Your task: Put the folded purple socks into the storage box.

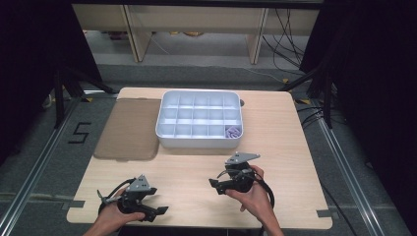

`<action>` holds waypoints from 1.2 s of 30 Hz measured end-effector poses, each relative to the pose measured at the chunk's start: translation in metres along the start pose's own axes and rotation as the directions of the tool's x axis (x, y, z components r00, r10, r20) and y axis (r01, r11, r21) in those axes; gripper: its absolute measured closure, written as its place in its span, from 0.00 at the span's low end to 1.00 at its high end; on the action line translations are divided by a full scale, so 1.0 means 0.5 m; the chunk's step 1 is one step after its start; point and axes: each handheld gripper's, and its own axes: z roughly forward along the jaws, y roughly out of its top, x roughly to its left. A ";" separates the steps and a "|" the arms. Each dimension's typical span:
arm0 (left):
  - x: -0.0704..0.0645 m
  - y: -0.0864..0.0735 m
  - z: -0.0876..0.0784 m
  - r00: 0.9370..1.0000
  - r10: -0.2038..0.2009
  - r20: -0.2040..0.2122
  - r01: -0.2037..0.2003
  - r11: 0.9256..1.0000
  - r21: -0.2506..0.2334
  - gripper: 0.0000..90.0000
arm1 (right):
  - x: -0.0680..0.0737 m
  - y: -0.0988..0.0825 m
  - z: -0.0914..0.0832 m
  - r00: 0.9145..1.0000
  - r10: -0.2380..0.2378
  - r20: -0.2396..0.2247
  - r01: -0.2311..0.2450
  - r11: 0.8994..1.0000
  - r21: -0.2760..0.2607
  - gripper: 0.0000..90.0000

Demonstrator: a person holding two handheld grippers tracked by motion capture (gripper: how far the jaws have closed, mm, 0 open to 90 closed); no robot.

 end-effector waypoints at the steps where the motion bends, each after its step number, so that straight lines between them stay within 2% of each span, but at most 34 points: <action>1: -0.001 0.000 0.001 1.000 -0.011 0.002 0.011 1.000 0.001 0.21 | 0.000 -0.001 -0.001 1.000 -0.027 -0.005 0.027 1.000 0.001 0.25; 2: -0.001 0.000 0.001 1.000 -0.011 0.002 0.011 1.000 0.001 0.21 | 0.003 -0.003 -0.003 0.999 -0.032 0.000 0.032 0.999 0.012 0.25; 3: -0.001 0.000 0.001 1.000 -0.006 0.001 0.006 1.000 0.001 0.21 | 0.006 -0.006 0.001 0.999 -0.032 -0.017 0.031 0.999 -0.009 0.25; 4: 0.000 0.000 0.000 1.000 0.008 0.000 -0.008 1.000 0.005 0.21 | 0.008 -0.007 -0.003 0.999 -0.039 -0.013 0.039 0.999 0.013 0.24; 6: 0.000 0.000 0.000 1.000 0.015 -0.002 -0.015 1.000 0.009 0.21 | 0.015 -0.014 0.002 0.999 -0.035 -0.013 0.035 0.999 -0.010 0.24; 7: 0.000 0.000 -0.001 1.000 0.019 -0.002 -0.019 1.000 0.012 0.21 | 0.016 -0.016 0.001 0.999 -0.048 -0.011 0.048 0.999 -0.001 0.24; 9: -0.002 0.000 0.000 1.000 0.012 0.004 -0.012 1.000 0.006 0.21 | 0.025 -0.023 0.003 0.999 -0.027 -0.018 0.028 1.000 0.008 0.23; 11: -0.003 0.000 0.001 1.000 0.008 0.006 -0.008 1.000 0.003 0.21 | 0.023 -0.029 0.006 0.997 -0.073 -0.020 0.073 0.997 0.003 0.22; 12: -0.004 -0.001 0.001 1.000 0.000 0.008 0.000 1.000 0.008 0.21 | 0.027 -0.032 0.005 0.998 -0.062 -0.025 0.063 0.998 0.014 0.22; 14: -0.004 -0.001 0.000 1.000 0.000 0.008 0.000 1.000 0.007 0.21 | 0.030 -0.039 0.011 0.997 -0.067 -0.032 0.067 0.998 -0.002 0.22; 15: -0.002 0.000 -0.001 1.000 0.011 -0.003 -0.011 1.000 0.012 0.21 | 0.029 -0.040 0.009 0.995 -0.091 -0.031 0.091 0.996 0.017 0.22; 18: -0.002 0.000 -0.001 1.000 0.012 -0.003 -0.012 1.000 0.011 0.21 | 0.034 -0.050 0.014 0.996 -0.082 -0.024 0.082 0.997 0.004 0.22; 19: -0.002 0.000 -0.001 1.000 0.012 -0.003 -0.012 1.000 0.013 0.21 | 0.033 -0.052 0.013 0.995 -0.093 -0.018 0.094 0.995 0.022 0.22; 20: -0.002 0.000 -0.001 1.000 0.012 -0.001 -0.012 1.000 0.014 0.21 | 0.034 -0.055 0.016 0.995 -0.092 -0.028 0.093 0.996 0.006 0.22; 21: -0.005 0.000 0.000 1.000 0.008 0.008 -0.008 1.000 0.000 0.21 | 0.034 -0.056 0.013 0.995 -0.098 -0.027 0.099 0.995 0.026 0.22; 22: -0.003 0.000 -0.002 1.000 0.028 0.004 -0.028 1.000 0.010 0.21 | 0.036 -0.058 0.013 0.996 -0.088 -0.019 0.088 0.996 0.030 0.22; 24: -0.003 0.000 -0.001 1.000 0.028 0.004 -0.028 1.000 0.009 0.21 | 0.036 -0.062 0.014 0.994 -0.108 -0.020 0.109 0.994 0.021 0.22; 25: -0.003 0.000 -0.001 1.000 0.030 0.004 -0.030 1.000 0.009 0.21 | 0.040 -0.065 0.016 0.996 -0.087 -0.017 0.087 0.996 0.011 0.22; 27: -0.004 0.000 -0.001 1.000 0.025 0.008 -0.025 1.000 0.005 0.21 | 0.040 -0.068 0.016 0.993 -0.117 -0.016 0.117 0.993 0.016 0.22; 28: -0.005 0.000 -0.001 1.000 0.020 0.006 -0.020 1.000 0.004 0.21 | 0.043 -0.070 0.014 0.995 -0.100 -0.011 0.100 0.995 0.021 0.22; 33: -0.006 -0.001 0.000 1.000 0.016 0.005 -0.016 1.000 0.008 0.21 | 0.045 -0.081 0.018 0.991 -0.129 -0.018 0.130 0.991 0.021 0.21; 34: -0.006 -0.001 0.000 1.000 0.016 0.006 -0.016 1.000 0.008 0.21 | 0.050 -0.085 0.018 0.995 -0.102 -0.012 0.102 0.994 0.023 0.21; 35: -0.006 -0.001 0.001 1.000 0.016 0.006 -0.016 1.000 0.009 0.21 | 0.051 -0.087 0.017 0.994 -0.108 -0.013 0.108 0.993 0.035 0.21; 36: -0.007 -0.001 0.001 1.000 0.011 0.011 -0.011 1.000 0.005 0.21 | 0.053 -0.088 0.015 0.995 -0.094 -0.017 0.095 0.994 0.052 0.21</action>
